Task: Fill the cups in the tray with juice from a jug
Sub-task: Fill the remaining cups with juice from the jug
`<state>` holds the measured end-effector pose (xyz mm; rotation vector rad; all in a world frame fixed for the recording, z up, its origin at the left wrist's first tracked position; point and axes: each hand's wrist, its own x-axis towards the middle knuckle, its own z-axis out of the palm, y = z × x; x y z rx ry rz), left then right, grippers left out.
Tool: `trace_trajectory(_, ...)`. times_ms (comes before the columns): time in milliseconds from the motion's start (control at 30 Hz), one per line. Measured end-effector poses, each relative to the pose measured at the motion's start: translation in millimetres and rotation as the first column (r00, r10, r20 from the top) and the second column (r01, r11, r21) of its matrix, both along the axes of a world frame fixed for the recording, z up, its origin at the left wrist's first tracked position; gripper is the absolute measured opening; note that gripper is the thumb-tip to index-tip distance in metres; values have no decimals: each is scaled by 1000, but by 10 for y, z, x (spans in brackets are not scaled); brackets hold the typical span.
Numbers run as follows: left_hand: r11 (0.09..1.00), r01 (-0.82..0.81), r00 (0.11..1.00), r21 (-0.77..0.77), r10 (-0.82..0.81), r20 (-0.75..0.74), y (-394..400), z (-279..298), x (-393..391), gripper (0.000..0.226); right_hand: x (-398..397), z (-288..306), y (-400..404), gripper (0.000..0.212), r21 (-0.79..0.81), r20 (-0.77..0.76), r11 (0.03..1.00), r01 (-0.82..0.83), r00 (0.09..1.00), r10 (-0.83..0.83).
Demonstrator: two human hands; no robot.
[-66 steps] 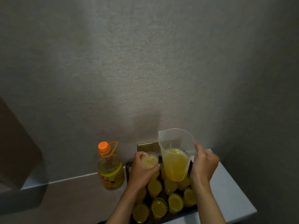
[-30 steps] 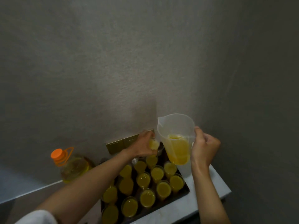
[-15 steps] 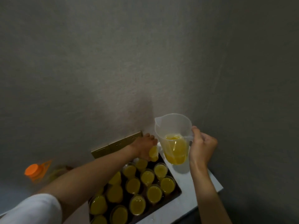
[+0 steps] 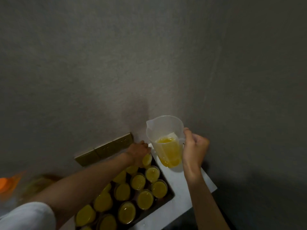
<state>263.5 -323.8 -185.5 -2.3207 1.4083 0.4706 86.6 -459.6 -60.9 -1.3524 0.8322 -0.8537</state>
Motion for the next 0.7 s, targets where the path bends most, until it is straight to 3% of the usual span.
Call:
trace_trajectory(200,999,-52,999,-2,52,-11,-69,-39,-47,71,76,-95,-21,50,21,-31,999,-40,999,41)
trace_trajectory(500,989,-131,991,-74,128,-46,-36,-605,173,49,177,-144,22,55,-2,-52,996,-86,995,86)
trace_trajectory(700,964,-218,974,-152,205,-96,70,-230,-69,46,228,-130,94,53,0,-43,991,-136,990,136)
